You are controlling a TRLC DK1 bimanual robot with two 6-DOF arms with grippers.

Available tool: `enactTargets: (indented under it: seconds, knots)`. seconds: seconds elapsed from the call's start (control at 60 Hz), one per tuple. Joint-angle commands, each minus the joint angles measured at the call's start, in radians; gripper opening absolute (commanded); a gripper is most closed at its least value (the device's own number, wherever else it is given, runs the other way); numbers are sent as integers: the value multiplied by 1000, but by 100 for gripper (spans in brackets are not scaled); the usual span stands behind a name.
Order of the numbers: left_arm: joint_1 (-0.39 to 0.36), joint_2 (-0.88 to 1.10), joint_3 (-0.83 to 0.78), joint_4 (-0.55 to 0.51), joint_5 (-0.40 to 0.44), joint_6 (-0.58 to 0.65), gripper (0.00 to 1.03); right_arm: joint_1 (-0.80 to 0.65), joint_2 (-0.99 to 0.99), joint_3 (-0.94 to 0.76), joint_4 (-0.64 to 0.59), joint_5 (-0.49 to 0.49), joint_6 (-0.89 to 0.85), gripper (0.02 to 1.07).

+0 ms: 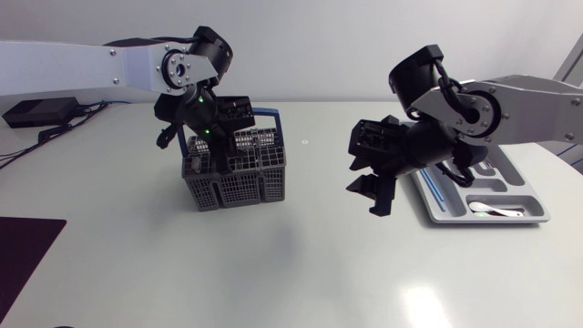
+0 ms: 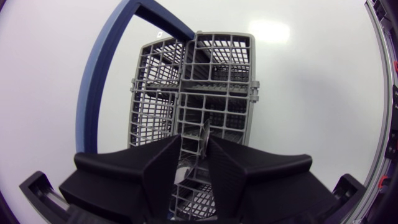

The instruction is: Unload the cutlery basket into the drawer organizer.

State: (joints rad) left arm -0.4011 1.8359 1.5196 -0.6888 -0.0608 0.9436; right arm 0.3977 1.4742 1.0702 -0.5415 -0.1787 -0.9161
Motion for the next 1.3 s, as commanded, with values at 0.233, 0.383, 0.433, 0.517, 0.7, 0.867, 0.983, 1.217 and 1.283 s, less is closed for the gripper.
enactTargets:
  seconds: [0.233, 0.383, 0.433, 0.517, 0.7, 0.867, 0.983, 1.217, 1.283]
  knots:
    - [-5, 17, 4, 2, 6, 27, 17, -8, 14, -15, 12, -2, -1, 60]
    - [-7, 11, 1, -3, 6, 21, 6, -8, 3, -19, 11, -1, -3, 60]
    - [-7, 8, 1, -5, 7, 21, 6, -8, -2, -19, 9, -1, -4, 60]
    - [-8, 5, 1, -9, 7, 21, 5, -10, -6, -21, 8, 1, -4, 60]
    - [-8, -12, 1, -9, 7, 20, 4, -8, -12, -24, 6, 1, -3, 60]
    - [-10, -41, -1, -14, 7, 17, 4, -8, -22, -24, 3, 1, -3, 60]
    - [-13, -66, -7, -23, 7, 12, 4, -3, -32, -26, -3, 2, -3, 60]
    - [-36, -130, -18, -49, 7, 9, 4, 6, -69, -38, -18, 5, 0, 60]
    - [-38, -148, -16, -58, 7, 7, 4, 10, -86, -41, -26, 5, 3, 60]
